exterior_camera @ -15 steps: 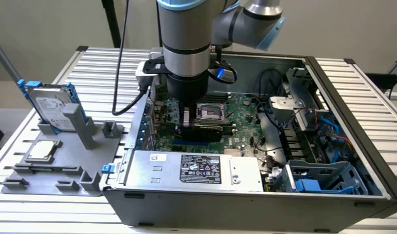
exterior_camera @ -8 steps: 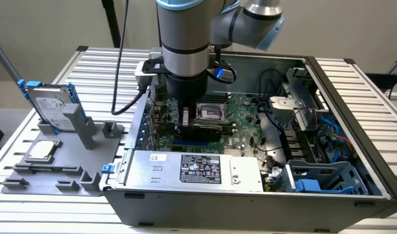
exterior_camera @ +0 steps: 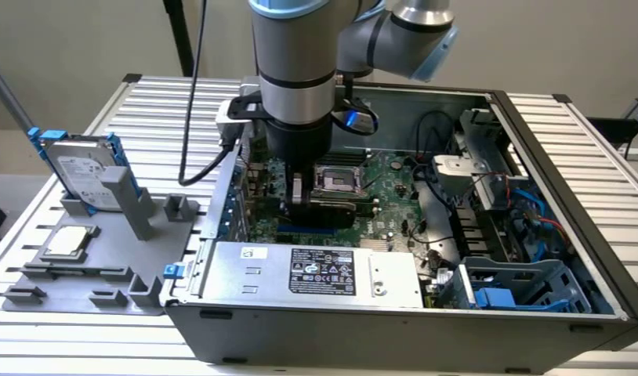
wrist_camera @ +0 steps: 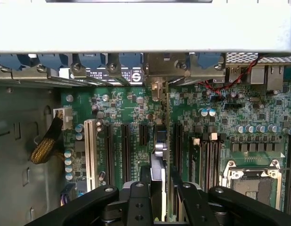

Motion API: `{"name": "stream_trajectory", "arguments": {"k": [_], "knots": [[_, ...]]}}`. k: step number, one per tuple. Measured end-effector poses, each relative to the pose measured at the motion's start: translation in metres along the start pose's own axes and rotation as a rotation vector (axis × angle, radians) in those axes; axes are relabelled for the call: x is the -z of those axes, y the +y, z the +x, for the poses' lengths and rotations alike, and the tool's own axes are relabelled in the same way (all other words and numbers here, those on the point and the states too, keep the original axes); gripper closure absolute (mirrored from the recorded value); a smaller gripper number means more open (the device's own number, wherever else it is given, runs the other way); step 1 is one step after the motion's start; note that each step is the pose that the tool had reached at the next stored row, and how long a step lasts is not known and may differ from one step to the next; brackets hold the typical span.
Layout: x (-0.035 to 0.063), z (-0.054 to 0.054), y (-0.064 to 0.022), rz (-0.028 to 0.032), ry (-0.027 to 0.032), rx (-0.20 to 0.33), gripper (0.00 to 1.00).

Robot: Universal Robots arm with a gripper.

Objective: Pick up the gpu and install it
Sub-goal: 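Insert the gpu into the slot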

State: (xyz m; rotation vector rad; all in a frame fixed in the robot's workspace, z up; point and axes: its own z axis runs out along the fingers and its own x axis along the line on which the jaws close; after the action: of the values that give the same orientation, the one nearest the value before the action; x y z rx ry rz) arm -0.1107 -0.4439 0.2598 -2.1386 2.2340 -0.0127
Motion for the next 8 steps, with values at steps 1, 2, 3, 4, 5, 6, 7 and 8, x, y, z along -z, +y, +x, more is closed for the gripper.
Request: {"name": "stream_trajectory", "arguments": {"k": [1, 2, 3, 4, 5, 6, 7, 8], "knots": [[-0.0003, 0.0, 0.0, 0.0, 0.0001, 0.0, 0.73], [-0.0007, 0.0, 0.0, -0.0001, 0.0001, 0.0, 0.73], [-0.0011, 0.0, 0.0001, 0.0, 0.0001, 0.0, 0.73], [-0.0015, 0.0001, 0.0001, 0.0, 0.0, -0.001, 0.73], [-0.0019, 0.0001, 0.0001, 0.0, 0.0001, -0.001, 0.73], [-0.0023, 0.0001, 0.0001, 0.0, 0.0001, -0.002, 0.73], [-0.0028, 0.0001, 0.0001, 0.0, 0.0001, -0.003, 0.73], [-0.0033, 0.0001, 0.0001, 0.0002, 0.0001, -0.005, 0.73]]}}
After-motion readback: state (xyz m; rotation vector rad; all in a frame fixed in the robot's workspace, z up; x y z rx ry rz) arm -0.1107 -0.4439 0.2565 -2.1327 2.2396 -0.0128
